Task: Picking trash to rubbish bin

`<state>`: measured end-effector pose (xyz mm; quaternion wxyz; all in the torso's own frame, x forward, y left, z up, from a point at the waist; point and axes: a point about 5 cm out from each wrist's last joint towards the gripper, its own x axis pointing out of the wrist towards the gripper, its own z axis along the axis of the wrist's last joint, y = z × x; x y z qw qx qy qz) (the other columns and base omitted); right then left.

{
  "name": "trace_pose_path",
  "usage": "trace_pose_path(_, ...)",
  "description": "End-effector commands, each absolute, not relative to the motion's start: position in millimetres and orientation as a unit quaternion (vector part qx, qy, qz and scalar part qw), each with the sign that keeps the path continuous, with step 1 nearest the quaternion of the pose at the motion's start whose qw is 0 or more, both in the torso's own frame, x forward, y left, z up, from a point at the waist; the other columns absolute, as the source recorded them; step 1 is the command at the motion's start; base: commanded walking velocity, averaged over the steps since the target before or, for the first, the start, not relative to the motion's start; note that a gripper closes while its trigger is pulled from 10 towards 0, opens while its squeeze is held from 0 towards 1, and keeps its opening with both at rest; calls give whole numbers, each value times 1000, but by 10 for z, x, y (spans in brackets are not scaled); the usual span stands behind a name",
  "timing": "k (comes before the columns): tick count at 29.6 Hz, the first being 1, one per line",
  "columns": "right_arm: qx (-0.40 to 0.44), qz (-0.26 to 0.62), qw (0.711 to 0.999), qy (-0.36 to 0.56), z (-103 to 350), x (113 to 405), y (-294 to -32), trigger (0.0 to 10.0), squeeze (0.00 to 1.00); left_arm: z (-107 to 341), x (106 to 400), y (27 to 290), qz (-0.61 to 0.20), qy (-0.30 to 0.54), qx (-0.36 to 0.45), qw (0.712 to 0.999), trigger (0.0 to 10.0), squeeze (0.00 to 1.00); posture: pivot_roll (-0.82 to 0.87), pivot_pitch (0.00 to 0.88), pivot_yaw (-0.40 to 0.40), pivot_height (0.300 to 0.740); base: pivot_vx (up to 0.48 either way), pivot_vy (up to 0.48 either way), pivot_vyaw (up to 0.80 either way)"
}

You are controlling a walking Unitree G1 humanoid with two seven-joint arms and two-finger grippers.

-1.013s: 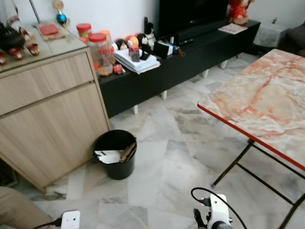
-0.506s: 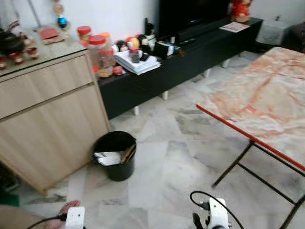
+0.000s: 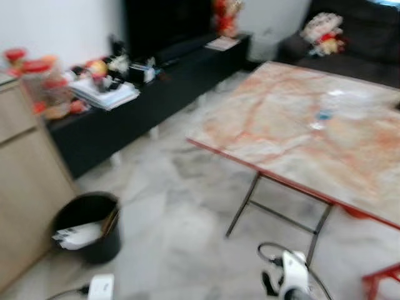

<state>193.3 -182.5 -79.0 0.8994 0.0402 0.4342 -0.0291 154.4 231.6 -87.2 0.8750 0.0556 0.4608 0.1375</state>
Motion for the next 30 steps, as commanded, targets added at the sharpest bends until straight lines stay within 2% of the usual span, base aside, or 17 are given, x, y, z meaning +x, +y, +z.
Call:
trace_pose_path(1, 43, -36, 899, 435, -795, 1918, -1847, 10000, 0, -857, 1581, 2321, 139, 459, 54, 876, 10000, 0, 22, 0, 25, 740, 0, 0, -769)
trace_pose_path(17, 57, -37, 895, 442, -834, 1860, -1755, 10000, 0, -823, 1609, 2410, 132, 455, 71, 878, 10000, 0, 42, 10, 60, 740, 0, 0, -764)
trace_pose_path(30, 43, -24, 896, 442, -823, 1875, -1788, 10000, 0, -829, 1620, 2339, 132, 444, 64, 884, 10000, 0, 35, 20, 23, 740, 0, 0, -763)
